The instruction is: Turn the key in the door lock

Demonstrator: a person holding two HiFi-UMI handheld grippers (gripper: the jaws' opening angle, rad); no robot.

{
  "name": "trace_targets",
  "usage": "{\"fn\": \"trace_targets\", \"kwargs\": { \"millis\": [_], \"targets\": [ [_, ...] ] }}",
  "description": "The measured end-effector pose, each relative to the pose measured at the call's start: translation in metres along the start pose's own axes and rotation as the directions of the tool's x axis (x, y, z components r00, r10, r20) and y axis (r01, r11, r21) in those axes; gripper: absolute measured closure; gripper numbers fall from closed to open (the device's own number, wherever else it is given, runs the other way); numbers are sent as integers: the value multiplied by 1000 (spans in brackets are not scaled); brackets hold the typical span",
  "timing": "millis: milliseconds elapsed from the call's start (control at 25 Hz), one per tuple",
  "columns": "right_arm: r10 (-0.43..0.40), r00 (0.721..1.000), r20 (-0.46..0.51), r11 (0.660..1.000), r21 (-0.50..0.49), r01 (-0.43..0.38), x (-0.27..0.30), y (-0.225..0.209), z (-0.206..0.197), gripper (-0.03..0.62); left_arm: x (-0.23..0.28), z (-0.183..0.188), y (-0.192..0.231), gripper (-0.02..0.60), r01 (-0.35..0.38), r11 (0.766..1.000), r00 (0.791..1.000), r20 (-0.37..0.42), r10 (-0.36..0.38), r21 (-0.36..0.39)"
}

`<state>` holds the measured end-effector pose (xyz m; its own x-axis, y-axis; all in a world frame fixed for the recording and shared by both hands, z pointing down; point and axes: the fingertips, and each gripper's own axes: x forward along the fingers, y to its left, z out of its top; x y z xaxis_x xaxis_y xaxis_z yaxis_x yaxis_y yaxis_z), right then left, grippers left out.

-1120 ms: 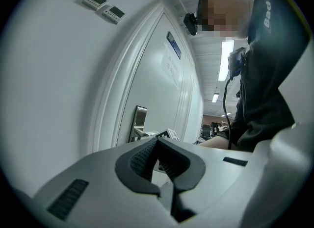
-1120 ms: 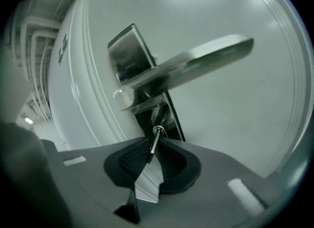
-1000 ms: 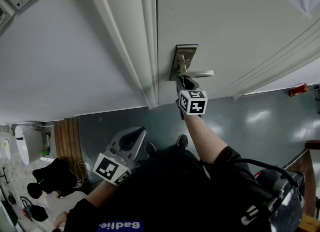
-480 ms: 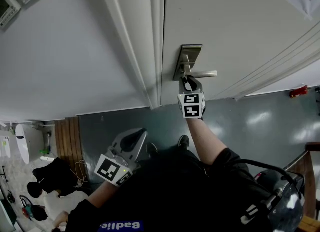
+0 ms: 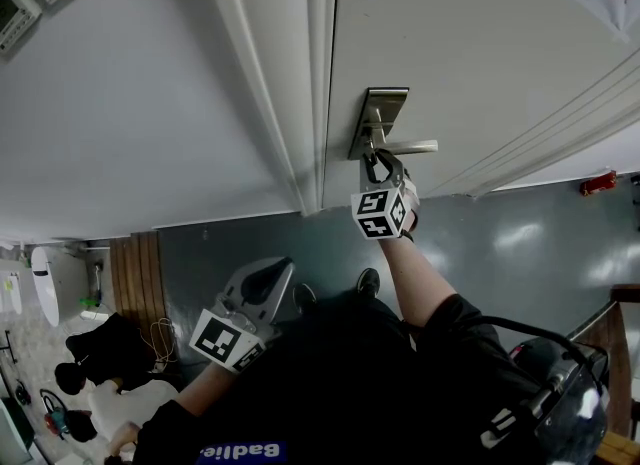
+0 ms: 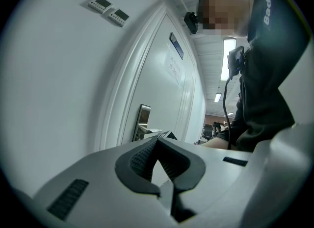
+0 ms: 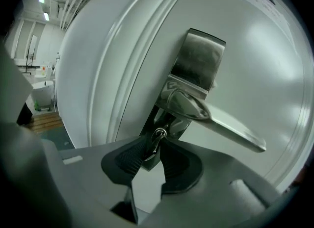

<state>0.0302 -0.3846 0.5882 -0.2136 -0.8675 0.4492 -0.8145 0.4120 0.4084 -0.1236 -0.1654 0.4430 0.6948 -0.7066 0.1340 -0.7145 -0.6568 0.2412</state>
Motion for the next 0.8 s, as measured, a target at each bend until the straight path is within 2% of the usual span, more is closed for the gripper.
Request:
{"fn": "trace_targets", "kwargs": {
  "millis": [160, 200, 400, 520, 720, 800],
  "targets": [
    [-46, 999, -7, 985, -169, 44, 0, 1, 0, 520, 1, -5, -2, 588, 10, 1000, 1000, -15, -10, -1],
    [-60, 998, -6, 974, -219, 57, 0, 2, -1, 545, 1, -6, -3, 588, 13, 1000, 1000, -16, -13, -2],
    [-119, 993, 2, 912, -396, 111, 1, 4, -3, 546, 4, -3, -6, 588, 25, 1000, 1000, -3, -25, 2],
    [-158, 987, 8, 849, -509, 140, 1, 5, -4, 548, 5, -1, -8, 588, 33, 999, 999, 6, -33, 7],
    [-201, 979, 25, 717, -678, 164, 1, 6, -7, 548, 6, -2, -12, 588, 43, 999, 999, 7, -43, -3],
    [-198, 980, 16, 690, -708, 150, 2, 7, -10, 551, 6, -2, -13, 588, 49, 999, 999, 11, -49, 1]
  ]
}}
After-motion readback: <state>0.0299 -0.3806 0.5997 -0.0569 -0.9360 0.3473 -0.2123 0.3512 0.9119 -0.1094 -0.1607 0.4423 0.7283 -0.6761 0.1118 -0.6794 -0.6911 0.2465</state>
